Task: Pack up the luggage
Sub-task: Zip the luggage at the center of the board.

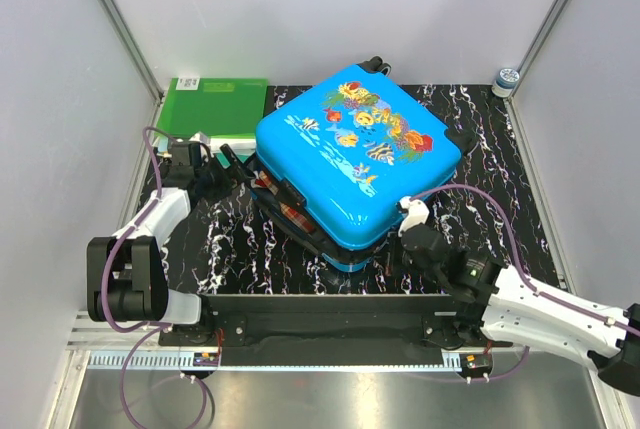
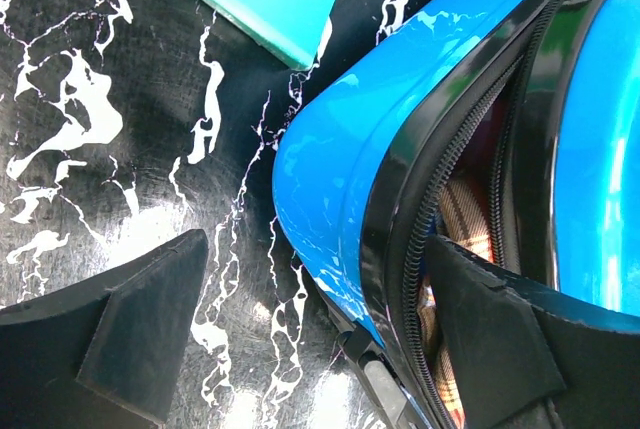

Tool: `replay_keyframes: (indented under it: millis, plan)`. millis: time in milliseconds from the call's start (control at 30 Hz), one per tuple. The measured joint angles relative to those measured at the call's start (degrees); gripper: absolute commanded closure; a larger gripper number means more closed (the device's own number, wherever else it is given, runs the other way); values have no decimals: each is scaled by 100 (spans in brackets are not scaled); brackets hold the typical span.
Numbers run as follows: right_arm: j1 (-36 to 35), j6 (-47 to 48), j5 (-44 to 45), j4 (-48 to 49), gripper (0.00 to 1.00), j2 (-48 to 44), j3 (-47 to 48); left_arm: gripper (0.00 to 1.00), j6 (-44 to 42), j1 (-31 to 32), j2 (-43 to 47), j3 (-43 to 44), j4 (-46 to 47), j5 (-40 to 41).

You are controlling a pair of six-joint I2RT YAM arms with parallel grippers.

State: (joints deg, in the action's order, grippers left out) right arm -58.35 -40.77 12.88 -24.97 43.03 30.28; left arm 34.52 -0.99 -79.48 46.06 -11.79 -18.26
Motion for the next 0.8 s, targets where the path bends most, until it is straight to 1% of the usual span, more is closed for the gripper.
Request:
replay_keyframes:
  millis: [167, 333, 500, 800]
  plan:
    - [-446, -118, 50, -157, 100, 291, 275, 7, 2, 0, 0, -55, -2, -2]
    - [-811, -278, 295, -328, 100, 595, 544, 7, 2, 0, 2, -59, 0, -2]
    - [-1222, -509, 686, -520, 100, 911, 785, 7, 2, 2, 4, -61, 4, -4]
    - [-1967, -855, 1508, -916, 100, 1956, 1547, 7, 7, 2, 127, -127, 79, -13]
